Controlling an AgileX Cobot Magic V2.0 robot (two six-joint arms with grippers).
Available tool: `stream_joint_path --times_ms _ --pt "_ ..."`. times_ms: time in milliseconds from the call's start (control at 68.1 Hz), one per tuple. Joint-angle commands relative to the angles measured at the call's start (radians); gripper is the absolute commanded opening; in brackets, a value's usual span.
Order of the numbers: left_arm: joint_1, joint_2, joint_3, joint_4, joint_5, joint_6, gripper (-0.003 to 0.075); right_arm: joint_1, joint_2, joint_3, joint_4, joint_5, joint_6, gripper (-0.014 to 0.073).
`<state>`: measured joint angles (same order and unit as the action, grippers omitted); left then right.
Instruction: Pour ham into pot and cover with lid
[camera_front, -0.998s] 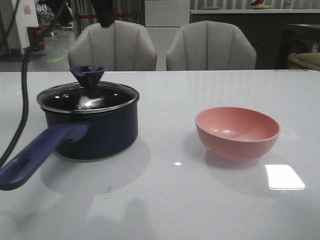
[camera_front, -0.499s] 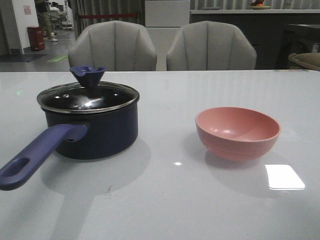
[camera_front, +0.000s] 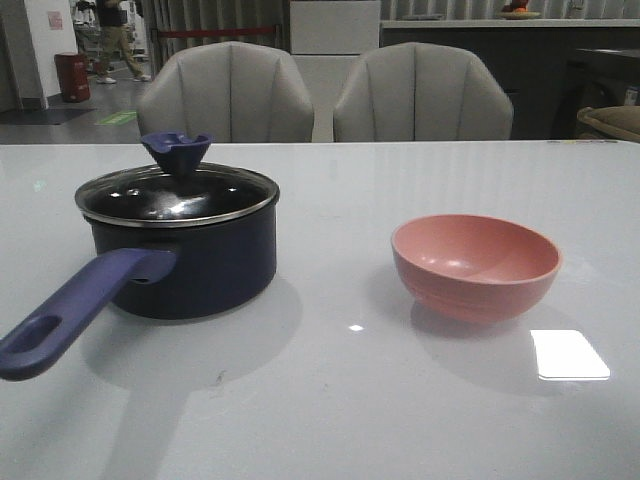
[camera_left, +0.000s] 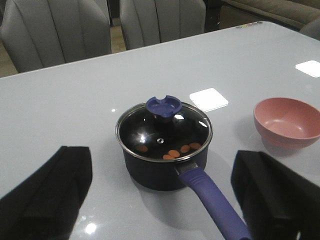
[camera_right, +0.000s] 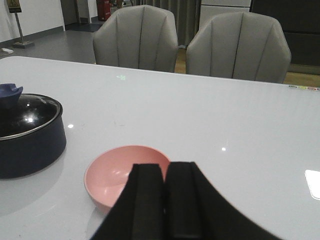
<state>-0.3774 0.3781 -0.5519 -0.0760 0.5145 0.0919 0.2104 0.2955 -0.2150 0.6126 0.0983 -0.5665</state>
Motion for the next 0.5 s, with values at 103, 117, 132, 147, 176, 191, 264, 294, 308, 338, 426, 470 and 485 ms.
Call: stream_joint_path --times_ms 103,117,132,147,176,191,264,294,308,338,426,470,485 --pt "0.002 -0.151 0.096 -0.033 -0.124 0.0 0.0341 0.002 0.009 -0.028 0.008 -0.069 -0.005 0.0127" --pt "0.002 -0.155 0.1 -0.033 -0.127 0.0 0.0312 0.002 0.009 -0.028 0.008 -0.069 -0.005 0.0127" --pt "0.002 -0.166 0.105 -0.033 -0.132 0.0 0.0281 0.002 0.009 -0.028 0.008 -0.069 -0.005 0.0127" --pt "0.002 -0.172 0.111 -0.034 -0.139 0.0 0.0251 0.002 0.009 -0.028 0.008 -0.069 -0.005 0.0127" --pt "0.002 -0.185 0.123 -0.036 -0.148 0.0 0.0188 0.002 0.009 -0.028 0.008 -0.069 -0.005 0.0127" --pt "0.002 -0.19 0.127 -0.036 -0.151 0.0 0.0158 0.002 0.009 -0.028 0.008 -0.069 -0.005 0.0127" --pt "0.002 -0.208 0.138 -0.036 -0.171 0.0 0.0125 0.002 0.009 -0.028 0.008 -0.069 -0.005 0.0127" --pt "0.002 -0.208 0.138 -0.036 -0.17 0.0 0.0134 0.002 0.009 -0.028 0.008 -0.069 -0.005 0.0127" --pt "0.002 -0.208 0.138 -0.036 -0.17 0.0 0.0134 0.002 0.009 -0.028 0.008 -0.069 -0.005 0.0127" --pt "0.002 -0.208 0.138 -0.036 -0.17 0.0 0.0134 0.002 0.009 -0.028 0.008 -0.069 -0.005 0.0127" --pt "0.002 -0.206 0.138 -0.036 -0.17 0.0 0.0134 0.002 0.009 -0.028 0.008 -0.069 -0.005 0.0127" --pt "0.002 -0.206 0.138 -0.036 -0.17 0.0 0.0134 0.002 0.009 -0.028 0.008 -0.069 -0.005 0.0127" --pt "0.002 -0.206 0.138 -0.036 -0.17 0.0 0.0134 0.002 0.009 -0.028 0.008 -0.069 -0.005 0.0127"
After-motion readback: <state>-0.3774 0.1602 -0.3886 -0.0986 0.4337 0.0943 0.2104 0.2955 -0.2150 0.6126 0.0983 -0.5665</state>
